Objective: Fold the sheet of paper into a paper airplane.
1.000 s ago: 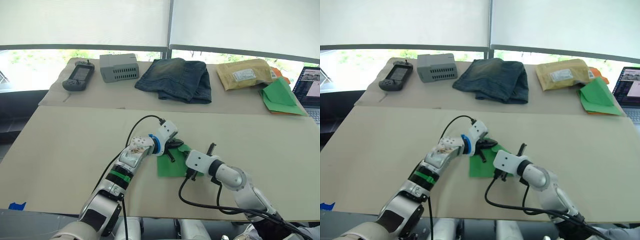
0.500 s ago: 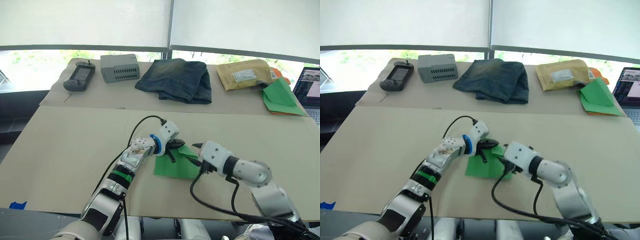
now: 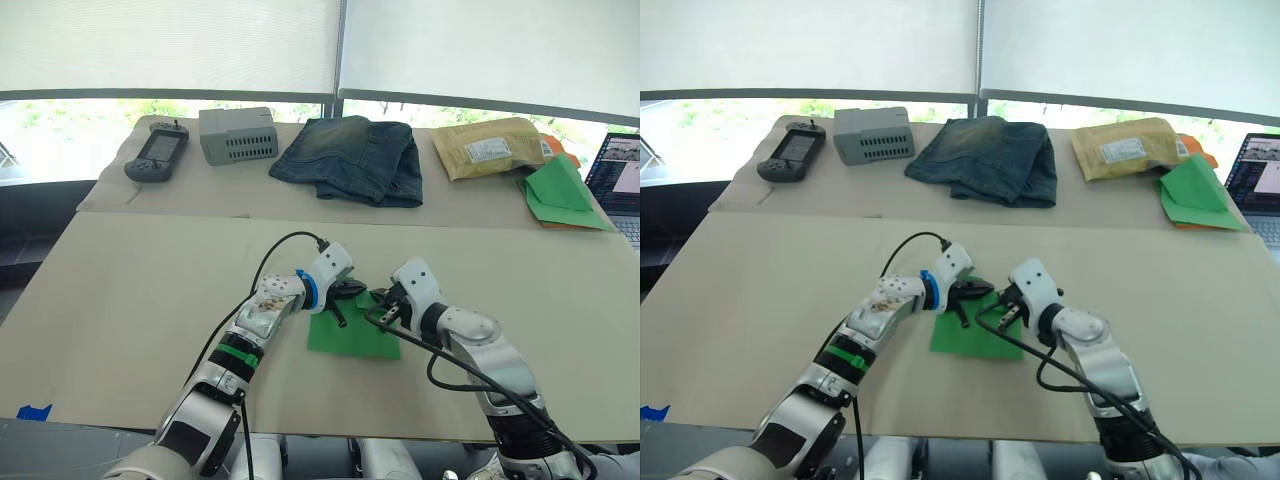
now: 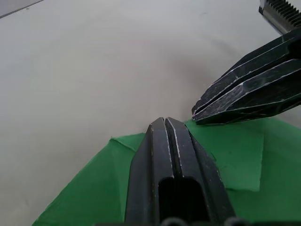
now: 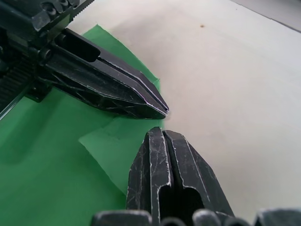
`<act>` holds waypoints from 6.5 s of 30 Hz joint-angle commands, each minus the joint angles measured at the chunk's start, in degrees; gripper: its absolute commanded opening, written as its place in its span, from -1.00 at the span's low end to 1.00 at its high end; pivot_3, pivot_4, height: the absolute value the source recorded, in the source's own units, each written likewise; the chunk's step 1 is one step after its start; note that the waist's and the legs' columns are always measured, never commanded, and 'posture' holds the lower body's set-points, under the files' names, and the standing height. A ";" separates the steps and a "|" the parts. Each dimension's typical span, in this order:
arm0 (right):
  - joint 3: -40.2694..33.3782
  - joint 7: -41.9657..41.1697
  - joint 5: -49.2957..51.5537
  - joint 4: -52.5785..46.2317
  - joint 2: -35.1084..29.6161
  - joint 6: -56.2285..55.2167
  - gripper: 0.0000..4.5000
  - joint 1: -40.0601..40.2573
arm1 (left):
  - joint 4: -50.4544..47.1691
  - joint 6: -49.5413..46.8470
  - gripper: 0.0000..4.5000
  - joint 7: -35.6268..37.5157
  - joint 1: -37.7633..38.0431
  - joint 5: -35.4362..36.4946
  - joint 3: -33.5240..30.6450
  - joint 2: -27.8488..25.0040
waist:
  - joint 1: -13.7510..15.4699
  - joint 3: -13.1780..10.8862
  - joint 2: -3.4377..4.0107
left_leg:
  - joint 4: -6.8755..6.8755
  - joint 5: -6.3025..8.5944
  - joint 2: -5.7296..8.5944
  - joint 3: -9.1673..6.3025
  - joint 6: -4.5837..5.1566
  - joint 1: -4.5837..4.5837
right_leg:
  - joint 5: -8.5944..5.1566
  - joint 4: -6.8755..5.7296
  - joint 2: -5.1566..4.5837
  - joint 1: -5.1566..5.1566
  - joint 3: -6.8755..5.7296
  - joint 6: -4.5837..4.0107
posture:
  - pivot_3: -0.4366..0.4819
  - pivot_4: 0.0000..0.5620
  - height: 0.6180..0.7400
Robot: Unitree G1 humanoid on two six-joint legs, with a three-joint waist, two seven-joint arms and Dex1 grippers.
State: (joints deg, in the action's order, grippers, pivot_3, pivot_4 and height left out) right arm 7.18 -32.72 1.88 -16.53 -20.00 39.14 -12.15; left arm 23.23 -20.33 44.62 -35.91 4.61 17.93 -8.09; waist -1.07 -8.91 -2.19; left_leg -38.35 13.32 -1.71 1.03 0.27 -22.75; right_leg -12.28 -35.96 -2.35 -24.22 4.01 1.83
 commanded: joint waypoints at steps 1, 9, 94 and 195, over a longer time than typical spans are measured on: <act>0.41 0.97 0.44 0.18 0.01 -1.20 -0.99 0.49 | 0.50 -1.53 -1.00 -0.09 1.09 -1.07 0.42 -0.62 | 0.00 0.00 0.00 | 0.00 0.00 0.00 0.00 0.00 0.00 | 0.00 0.00 0.00 0.01 0.00 0.01 | -0.05 -0.47 1.00; -0.21 1.80 1.51 -1.40 -1.08 -0.02 -0.99 5.74 | 0.96 -1.13 -1.00 0.12 0.97 -1.06 0.67 -0.37 | 0.06 0.09 0.02 | 0.00 0.00 -0.01 0.00 0.00 0.04 | -0.05 0.01 0.00 0.05 -0.01 0.08 | -0.05 -0.47 1.00; 7.84 2.26 4.32 3.60 -2.71 -1.43 -1.00 3.02 | -33.26 -28.77 -0.99 -9.74 10.43 17.01 -7.60 -10.78 | -1.49 0.36 -0.23 | 0.17 0.01 -0.15 0.01 -0.01 0.33 | -0.15 -0.03 0.12 0.12 0.07 -0.05 | -0.05 -0.47 1.00; 8.56 -3.92 1.91 20.92 0.33 -9.70 -1.00 -12.05 | -17.04 -15.56 -0.99 -6.08 11.63 6.69 -3.07 -8.05 | -1.25 0.33 -0.17 | 0.27 0.01 -0.06 -0.04 -0.01 0.20 | -0.18 0.03 -0.01 0.06 -0.05 -0.16 | -0.05 -0.47 1.00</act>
State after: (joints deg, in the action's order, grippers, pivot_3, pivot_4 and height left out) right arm 15.16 -36.34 4.63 3.88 -19.08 27.98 -25.68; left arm 5.05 -34.71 39.17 -26.42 11.86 15.20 -15.10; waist -2.32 -8.58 -2.37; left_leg -38.07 13.33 -1.77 0.99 0.26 -22.53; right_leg -12.47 -35.94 -2.36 -24.15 3.96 1.67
